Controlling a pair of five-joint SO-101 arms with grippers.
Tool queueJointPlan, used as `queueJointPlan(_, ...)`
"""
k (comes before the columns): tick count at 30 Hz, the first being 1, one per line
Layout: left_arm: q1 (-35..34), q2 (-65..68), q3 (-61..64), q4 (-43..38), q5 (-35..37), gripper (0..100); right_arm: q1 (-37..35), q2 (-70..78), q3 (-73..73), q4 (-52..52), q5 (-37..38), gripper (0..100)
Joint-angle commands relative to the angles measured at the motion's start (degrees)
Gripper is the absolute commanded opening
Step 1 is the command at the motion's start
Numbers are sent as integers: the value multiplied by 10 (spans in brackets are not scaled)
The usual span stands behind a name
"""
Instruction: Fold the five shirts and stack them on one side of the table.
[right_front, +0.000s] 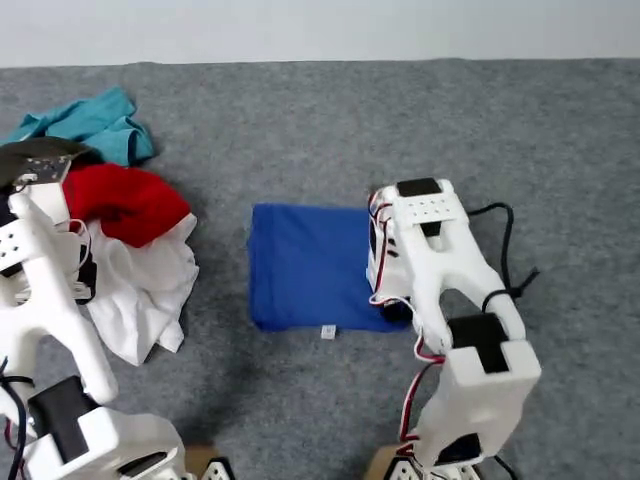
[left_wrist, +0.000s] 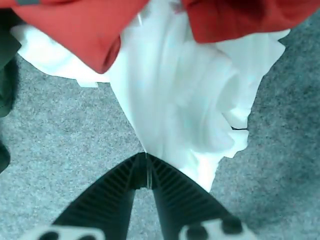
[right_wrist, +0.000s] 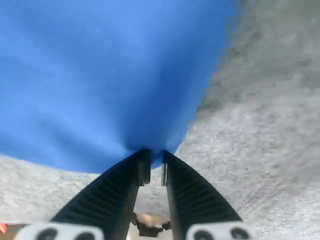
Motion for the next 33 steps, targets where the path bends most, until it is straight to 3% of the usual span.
queueJointPlan(1, -1, -26, -2, 7, -4, 3, 6, 0, 0, 8, 18, 17)
queueJointPlan(12, -1, -26, -2, 7, -4, 3, 4, -153, -48, 28, 15, 28)
queueJointPlan(20, 0, -26, -2, 7, -4, 3, 0, -123, -49, 14, -37, 269)
queueJointPlan(33, 0, -25, -1, 6, -3, 3, -33, -36, -50, -46, -53, 267)
